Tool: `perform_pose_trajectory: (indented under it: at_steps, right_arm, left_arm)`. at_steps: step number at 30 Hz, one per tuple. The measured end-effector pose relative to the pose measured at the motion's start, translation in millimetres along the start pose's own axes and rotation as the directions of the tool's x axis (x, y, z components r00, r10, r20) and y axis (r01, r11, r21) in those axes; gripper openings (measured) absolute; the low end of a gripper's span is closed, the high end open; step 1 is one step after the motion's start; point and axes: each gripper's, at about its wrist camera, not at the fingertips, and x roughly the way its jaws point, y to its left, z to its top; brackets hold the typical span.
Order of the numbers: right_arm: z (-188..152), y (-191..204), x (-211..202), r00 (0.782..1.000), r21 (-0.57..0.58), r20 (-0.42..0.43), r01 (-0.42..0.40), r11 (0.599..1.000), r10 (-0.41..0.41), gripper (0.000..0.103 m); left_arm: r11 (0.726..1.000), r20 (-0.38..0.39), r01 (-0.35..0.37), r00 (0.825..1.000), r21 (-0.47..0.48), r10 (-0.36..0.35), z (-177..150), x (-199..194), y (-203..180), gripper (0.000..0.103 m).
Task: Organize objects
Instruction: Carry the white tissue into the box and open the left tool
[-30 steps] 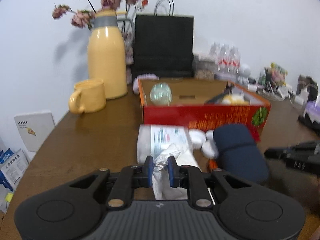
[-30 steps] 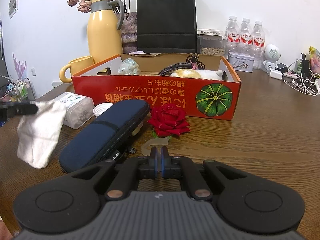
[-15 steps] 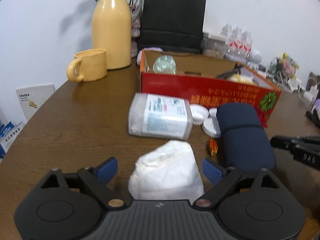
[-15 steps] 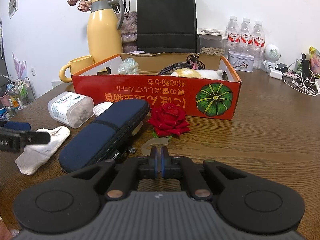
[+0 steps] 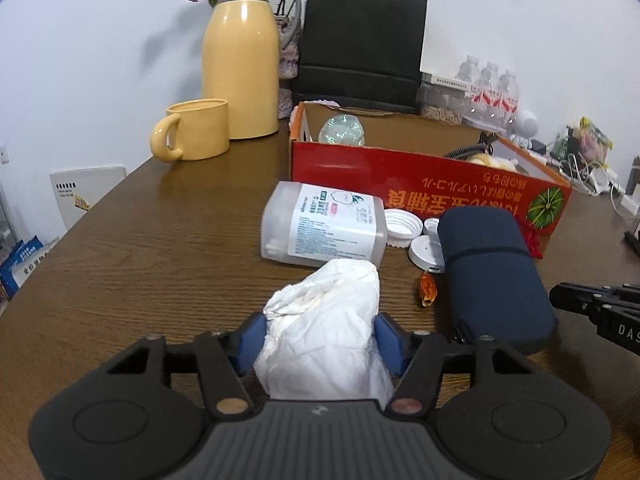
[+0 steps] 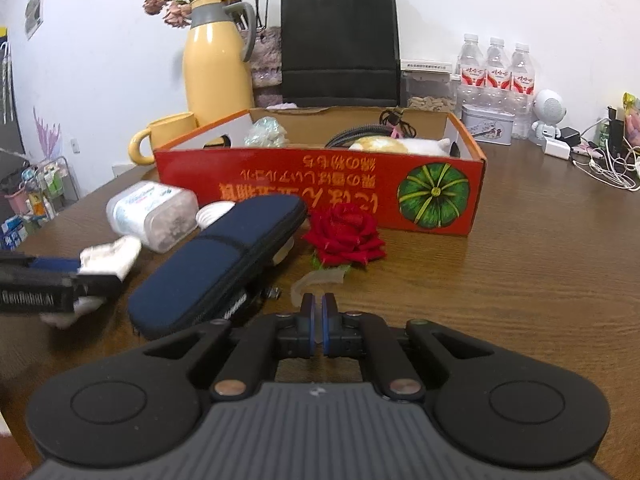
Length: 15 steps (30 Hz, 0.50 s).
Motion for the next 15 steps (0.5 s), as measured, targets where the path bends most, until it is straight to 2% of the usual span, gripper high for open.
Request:
perform_pose_trajectory:
  at_steps: [7,15]
  right_arm:
    - [5,-1,-13,0.998,-0.007,0.062,-0.01,1.0,0.01,0.004]
    - [25,-4,-28,0.99,-0.024,0.14,-0.014,1.0,0.018,0.004]
  left_arm:
    - [1.0,0.052,0.003,0.999,0.009,-0.003,6,-16,0,0.053]
    - [0.999,0.128,0.017,0.991,0.033,-0.021,28,-31,-9,0.053]
